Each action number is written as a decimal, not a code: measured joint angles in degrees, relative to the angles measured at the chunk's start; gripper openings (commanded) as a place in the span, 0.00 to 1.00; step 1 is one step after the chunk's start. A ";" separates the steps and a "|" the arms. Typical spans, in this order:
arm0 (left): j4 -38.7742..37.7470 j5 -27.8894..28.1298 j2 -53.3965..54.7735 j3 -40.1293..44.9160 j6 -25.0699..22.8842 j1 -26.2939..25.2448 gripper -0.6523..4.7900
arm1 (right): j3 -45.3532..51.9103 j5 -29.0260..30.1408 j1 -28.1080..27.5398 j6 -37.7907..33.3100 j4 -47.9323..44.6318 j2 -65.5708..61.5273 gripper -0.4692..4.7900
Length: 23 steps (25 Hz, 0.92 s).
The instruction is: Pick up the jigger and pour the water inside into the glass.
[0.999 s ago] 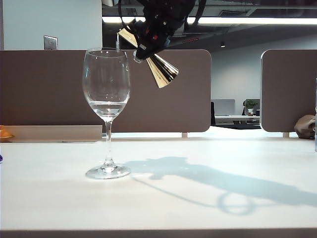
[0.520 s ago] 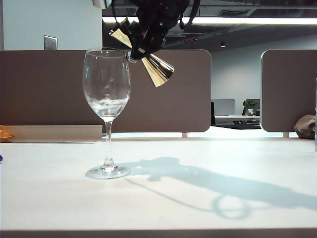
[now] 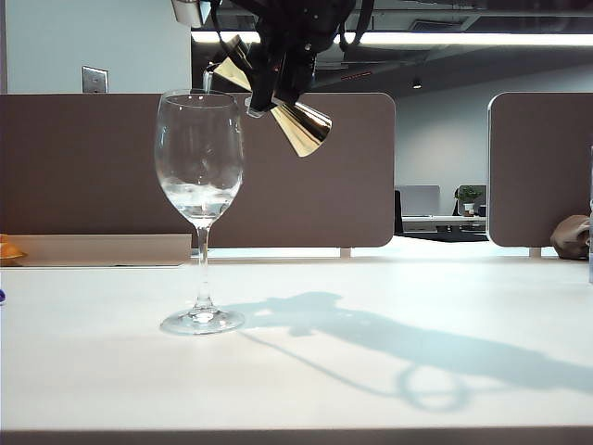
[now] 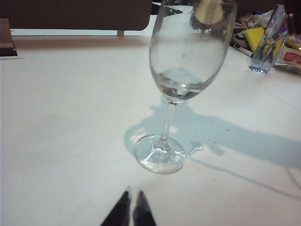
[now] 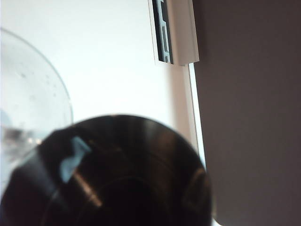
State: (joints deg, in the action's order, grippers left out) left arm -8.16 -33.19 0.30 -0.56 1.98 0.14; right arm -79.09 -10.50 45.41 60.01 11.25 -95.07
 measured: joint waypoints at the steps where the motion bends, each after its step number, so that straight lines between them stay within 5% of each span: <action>1: 0.00 0.00 0.00 0.00 0.00 0.00 0.16 | 0.00 0.00 -0.02 0.57 -0.24 0.00 0.09; 23: 0.00 0.00 0.00 0.00 0.00 0.00 0.16 | 0.02 -1.49 -0.09 17.77 -7.37 0.00 0.09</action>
State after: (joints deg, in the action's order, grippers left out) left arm -8.16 -33.19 0.30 -0.56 1.98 0.14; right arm -79.07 -11.99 45.32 77.78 3.88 -95.07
